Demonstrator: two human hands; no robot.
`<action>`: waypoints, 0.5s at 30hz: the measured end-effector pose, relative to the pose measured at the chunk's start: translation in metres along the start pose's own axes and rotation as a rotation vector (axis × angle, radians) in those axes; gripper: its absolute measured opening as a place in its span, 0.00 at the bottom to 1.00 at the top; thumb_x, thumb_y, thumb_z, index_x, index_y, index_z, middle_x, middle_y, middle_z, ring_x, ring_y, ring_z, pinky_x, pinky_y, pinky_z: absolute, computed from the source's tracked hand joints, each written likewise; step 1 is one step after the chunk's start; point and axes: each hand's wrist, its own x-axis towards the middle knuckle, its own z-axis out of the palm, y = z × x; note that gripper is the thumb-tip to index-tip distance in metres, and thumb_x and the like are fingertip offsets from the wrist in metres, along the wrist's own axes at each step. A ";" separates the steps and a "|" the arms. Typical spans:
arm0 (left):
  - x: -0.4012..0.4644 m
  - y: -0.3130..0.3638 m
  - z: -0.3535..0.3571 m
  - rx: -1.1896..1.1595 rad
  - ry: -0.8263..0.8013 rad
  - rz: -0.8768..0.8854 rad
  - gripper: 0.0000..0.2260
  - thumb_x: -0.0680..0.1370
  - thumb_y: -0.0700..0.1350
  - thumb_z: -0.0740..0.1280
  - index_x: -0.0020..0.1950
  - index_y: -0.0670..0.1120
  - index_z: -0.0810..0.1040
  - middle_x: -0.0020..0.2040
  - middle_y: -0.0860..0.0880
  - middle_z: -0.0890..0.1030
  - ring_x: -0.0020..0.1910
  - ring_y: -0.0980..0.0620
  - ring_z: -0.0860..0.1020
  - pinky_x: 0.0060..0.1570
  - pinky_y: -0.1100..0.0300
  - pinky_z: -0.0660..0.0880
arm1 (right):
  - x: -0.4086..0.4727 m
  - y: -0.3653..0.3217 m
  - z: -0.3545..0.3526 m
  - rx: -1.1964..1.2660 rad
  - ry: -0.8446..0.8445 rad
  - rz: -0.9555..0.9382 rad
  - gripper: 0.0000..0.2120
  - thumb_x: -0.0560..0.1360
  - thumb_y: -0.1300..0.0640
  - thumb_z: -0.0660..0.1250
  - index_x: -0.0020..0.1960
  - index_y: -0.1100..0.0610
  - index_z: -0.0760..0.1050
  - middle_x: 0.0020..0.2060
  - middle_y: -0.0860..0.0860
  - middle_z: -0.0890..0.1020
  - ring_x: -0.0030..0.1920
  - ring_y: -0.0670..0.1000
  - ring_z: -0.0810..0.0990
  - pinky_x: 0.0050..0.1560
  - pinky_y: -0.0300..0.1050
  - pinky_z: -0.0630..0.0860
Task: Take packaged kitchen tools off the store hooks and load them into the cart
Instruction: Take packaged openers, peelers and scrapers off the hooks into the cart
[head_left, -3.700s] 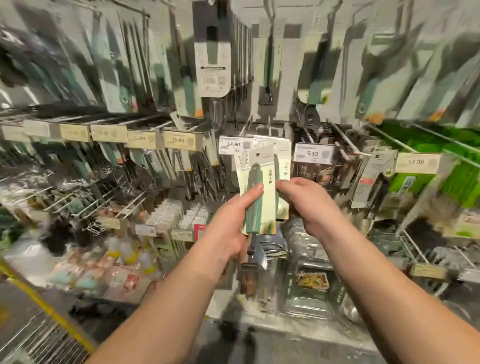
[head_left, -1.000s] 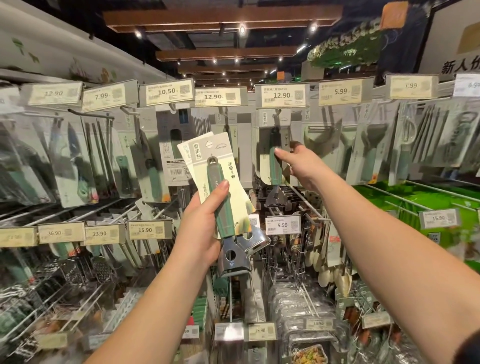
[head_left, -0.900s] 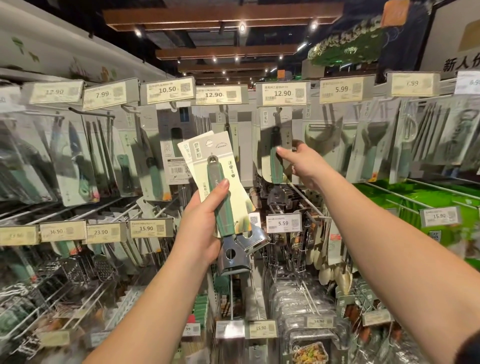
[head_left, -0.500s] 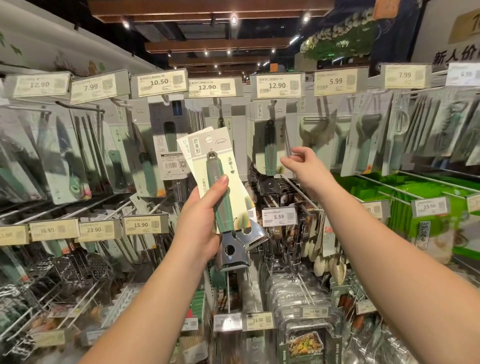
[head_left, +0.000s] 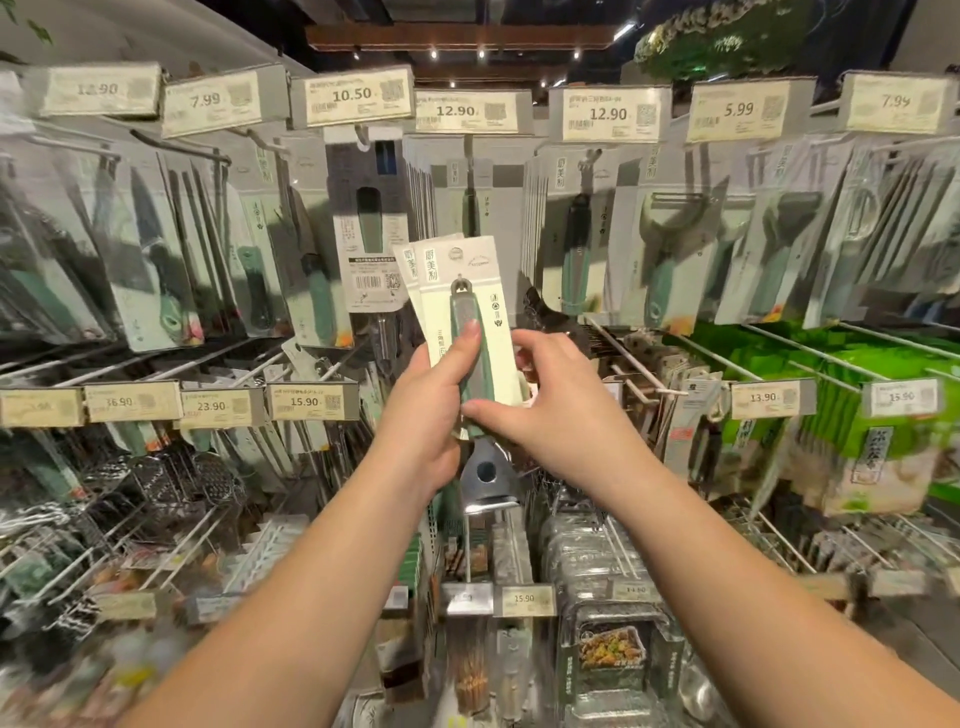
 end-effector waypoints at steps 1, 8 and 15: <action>-0.001 0.000 0.000 0.007 0.000 -0.009 0.16 0.80 0.51 0.68 0.66 0.48 0.78 0.55 0.48 0.86 0.55 0.48 0.84 0.59 0.49 0.79 | 0.000 -0.001 0.004 -0.030 0.026 0.000 0.38 0.69 0.36 0.73 0.73 0.49 0.66 0.62 0.46 0.73 0.63 0.47 0.71 0.65 0.47 0.71; 0.003 0.005 -0.010 0.090 -0.010 -0.050 0.14 0.83 0.50 0.63 0.61 0.46 0.82 0.51 0.46 0.87 0.49 0.49 0.85 0.49 0.52 0.80 | 0.004 -0.007 0.012 -0.033 0.006 0.011 0.24 0.72 0.44 0.70 0.67 0.44 0.70 0.53 0.43 0.77 0.52 0.44 0.77 0.47 0.43 0.75; 0.003 0.012 -0.015 0.142 -0.028 0.070 0.12 0.83 0.48 0.64 0.65 0.48 0.77 0.54 0.49 0.86 0.52 0.48 0.85 0.47 0.50 0.82 | 0.011 -0.009 0.012 -0.020 0.082 0.025 0.20 0.75 0.42 0.67 0.65 0.45 0.72 0.47 0.43 0.74 0.44 0.43 0.74 0.38 0.35 0.69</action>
